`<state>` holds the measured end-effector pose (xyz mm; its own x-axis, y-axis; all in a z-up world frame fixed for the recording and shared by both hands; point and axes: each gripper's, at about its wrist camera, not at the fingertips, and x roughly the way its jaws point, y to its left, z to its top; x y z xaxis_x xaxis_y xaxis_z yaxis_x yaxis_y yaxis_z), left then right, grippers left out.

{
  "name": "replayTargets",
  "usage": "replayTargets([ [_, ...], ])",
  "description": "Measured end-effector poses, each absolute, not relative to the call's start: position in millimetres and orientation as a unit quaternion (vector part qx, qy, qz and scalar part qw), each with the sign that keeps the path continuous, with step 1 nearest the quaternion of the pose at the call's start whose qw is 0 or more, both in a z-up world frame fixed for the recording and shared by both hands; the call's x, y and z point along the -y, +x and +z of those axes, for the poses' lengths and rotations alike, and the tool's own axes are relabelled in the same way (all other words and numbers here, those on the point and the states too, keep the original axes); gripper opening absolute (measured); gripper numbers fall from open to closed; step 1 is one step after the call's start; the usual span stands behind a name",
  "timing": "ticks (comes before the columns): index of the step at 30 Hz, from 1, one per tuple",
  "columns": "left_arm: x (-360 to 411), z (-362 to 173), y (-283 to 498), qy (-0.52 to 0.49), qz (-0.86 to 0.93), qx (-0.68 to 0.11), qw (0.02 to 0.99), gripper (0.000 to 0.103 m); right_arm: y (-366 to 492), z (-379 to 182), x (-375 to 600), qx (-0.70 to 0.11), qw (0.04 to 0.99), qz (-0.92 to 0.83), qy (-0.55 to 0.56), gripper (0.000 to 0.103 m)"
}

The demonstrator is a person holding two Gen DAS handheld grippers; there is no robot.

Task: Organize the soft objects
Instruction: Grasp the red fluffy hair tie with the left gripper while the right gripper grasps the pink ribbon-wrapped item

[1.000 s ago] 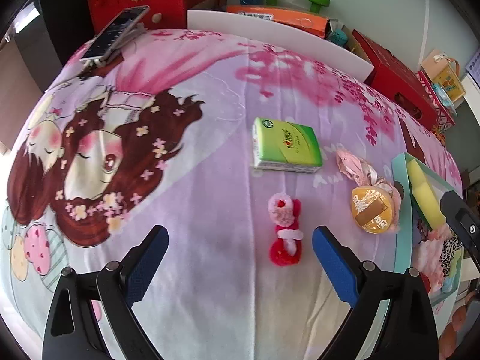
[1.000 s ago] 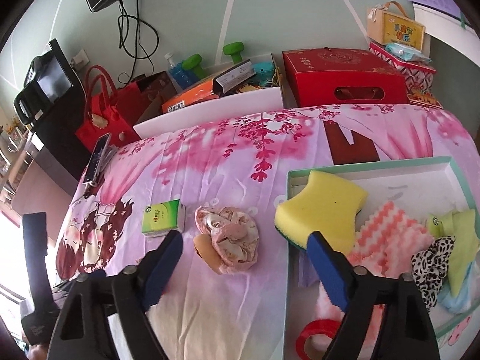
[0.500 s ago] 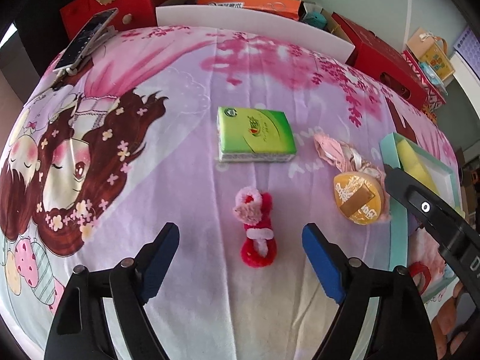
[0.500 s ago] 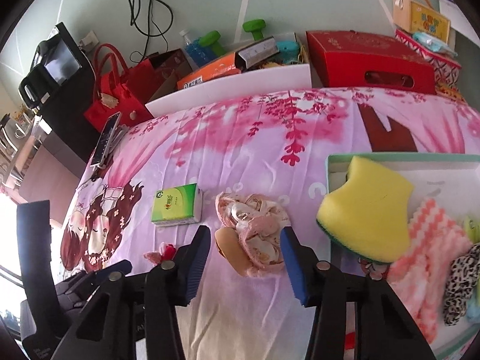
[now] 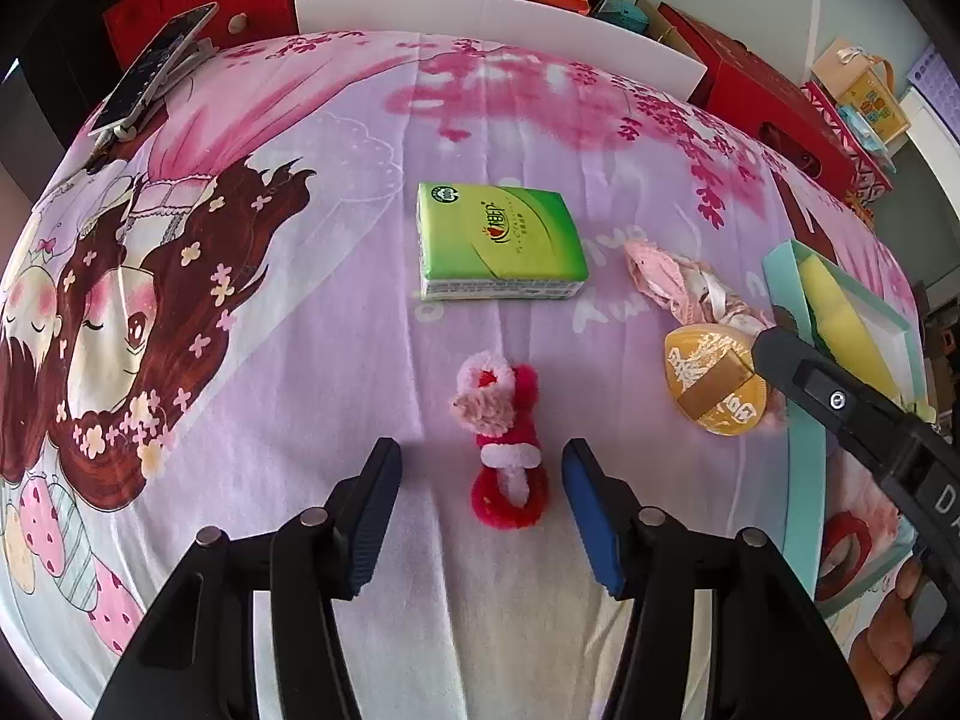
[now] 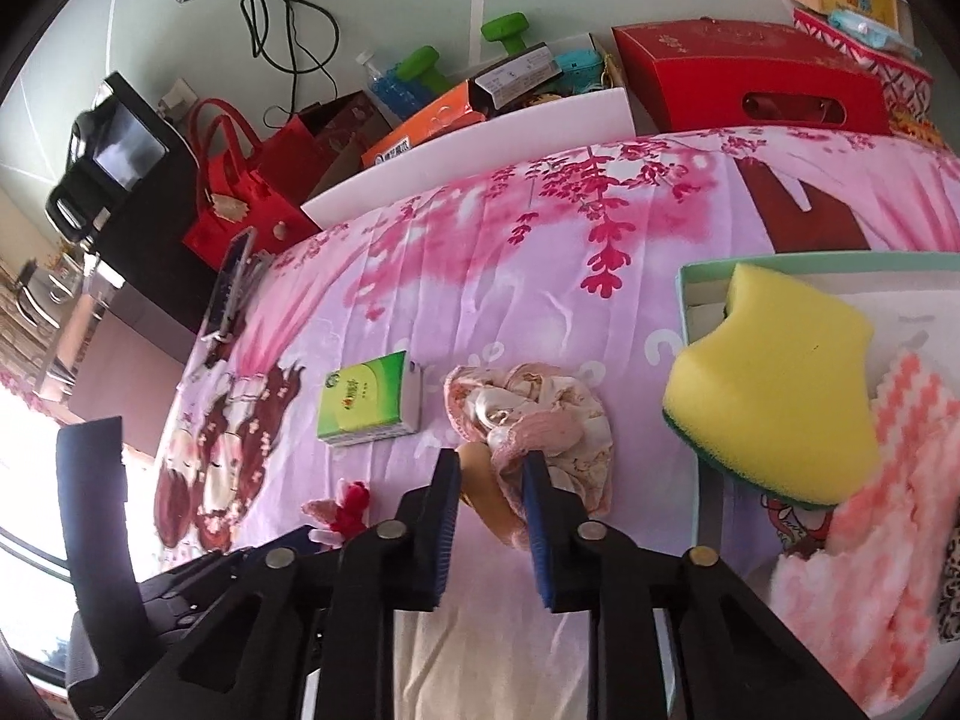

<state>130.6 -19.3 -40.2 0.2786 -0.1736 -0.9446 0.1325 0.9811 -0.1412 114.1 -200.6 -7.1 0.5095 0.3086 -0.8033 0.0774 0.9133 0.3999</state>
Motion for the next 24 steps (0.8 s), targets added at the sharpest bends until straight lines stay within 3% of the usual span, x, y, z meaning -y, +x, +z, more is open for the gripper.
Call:
replayTargets([
  [16, 21, -42, 132, -0.015, -0.092, -0.595, 0.799, 0.056, 113, -6, 210, -0.489, 0.845, 0.055, 0.207, 0.022],
  [24, 21, -42, 132, -0.017, -0.092, -0.595, 0.798, 0.056, 114, -12, 206, -0.49, 0.847, 0.051, 0.198, 0.008],
])
